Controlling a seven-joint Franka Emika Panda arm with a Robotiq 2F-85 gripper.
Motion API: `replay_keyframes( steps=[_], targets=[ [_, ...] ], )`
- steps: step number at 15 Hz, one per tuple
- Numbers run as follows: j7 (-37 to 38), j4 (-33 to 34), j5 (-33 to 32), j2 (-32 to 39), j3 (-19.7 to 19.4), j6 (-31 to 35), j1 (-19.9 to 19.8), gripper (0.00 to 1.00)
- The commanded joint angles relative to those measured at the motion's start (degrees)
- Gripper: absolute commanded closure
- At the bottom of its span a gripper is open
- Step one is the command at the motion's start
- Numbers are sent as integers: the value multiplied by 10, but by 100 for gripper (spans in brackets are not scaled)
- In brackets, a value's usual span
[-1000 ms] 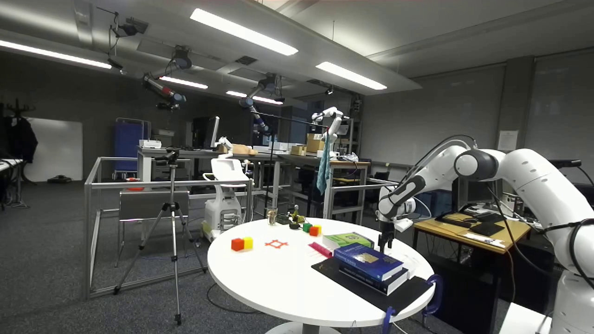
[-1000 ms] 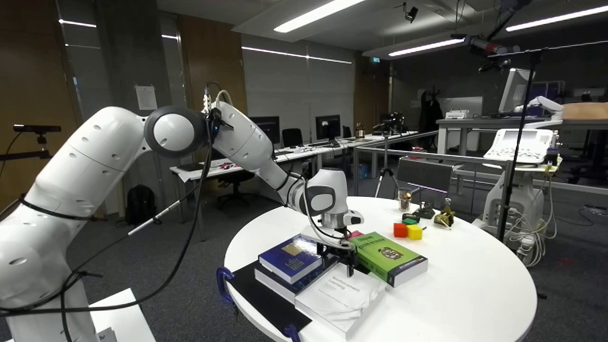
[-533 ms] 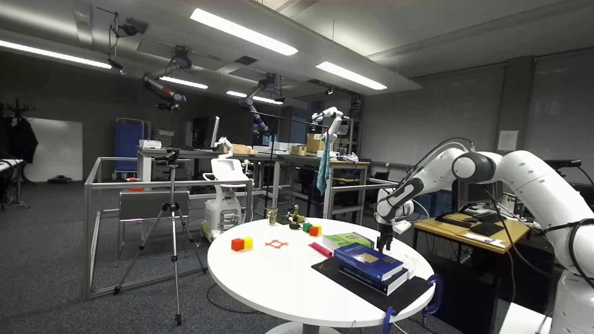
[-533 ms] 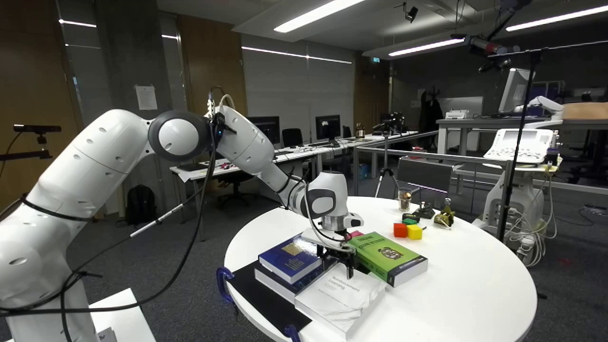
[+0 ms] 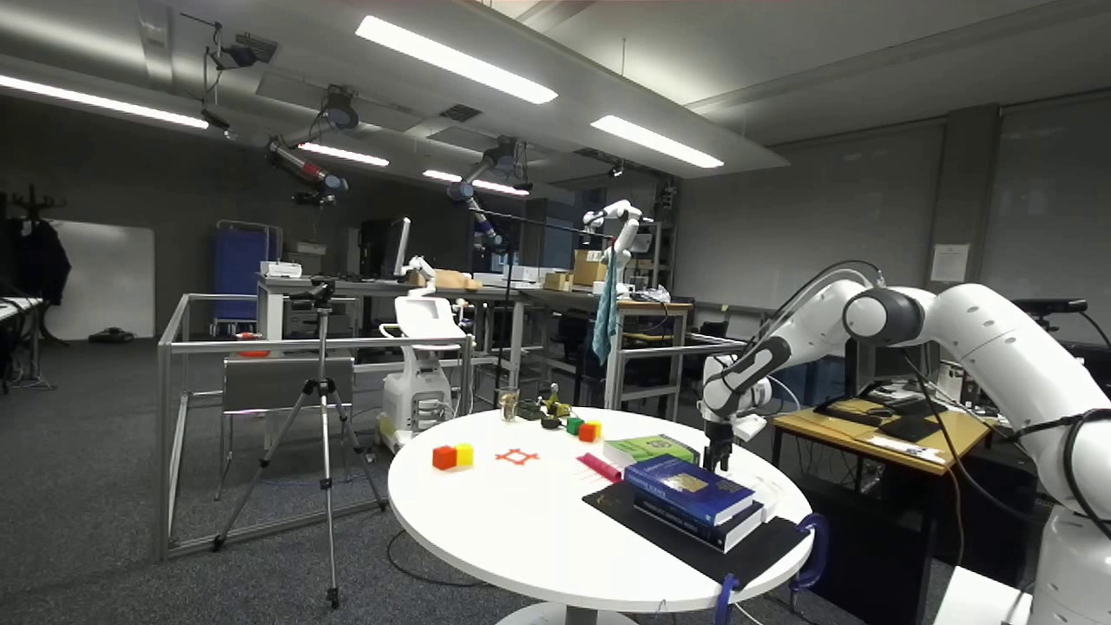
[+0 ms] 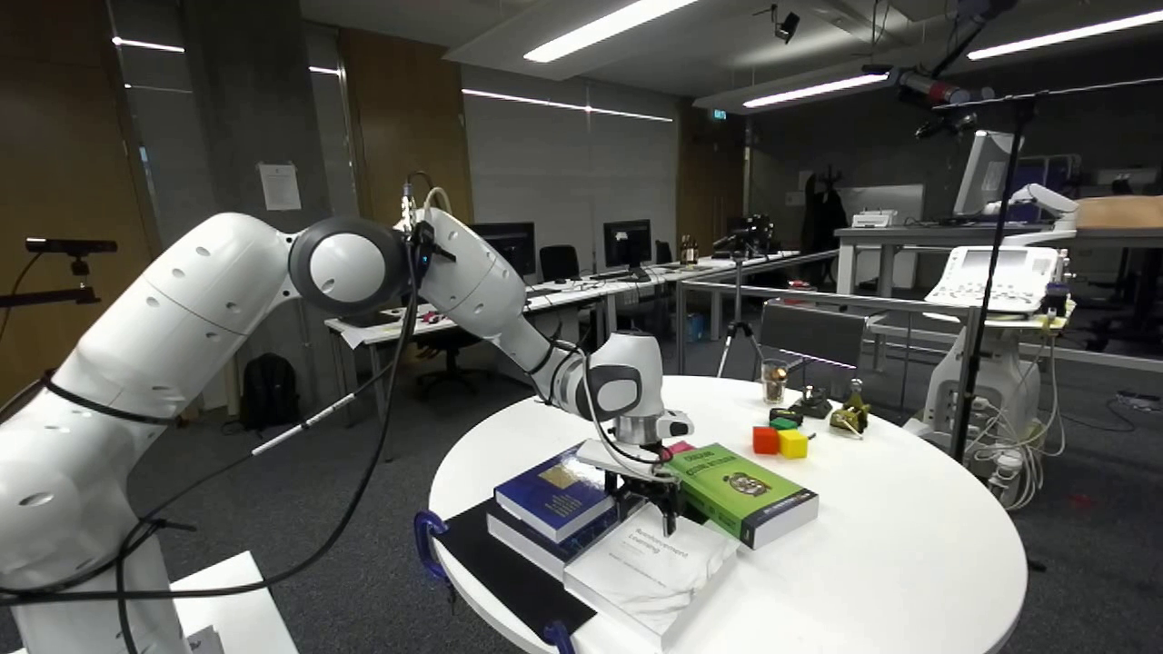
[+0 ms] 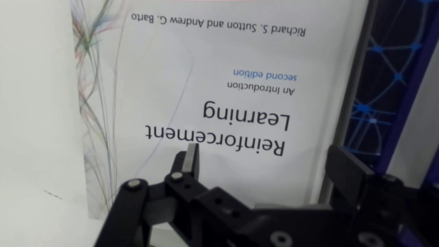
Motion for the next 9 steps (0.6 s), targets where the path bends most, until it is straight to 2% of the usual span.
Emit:
replay_keyframes(
  steps=[1, 9],
  targets=[
    [-5, 17, -15, 6, -4, -15, 6, 0],
    [-3, 17, -2, 6, 2, -14, -5, 0]
  ],
)
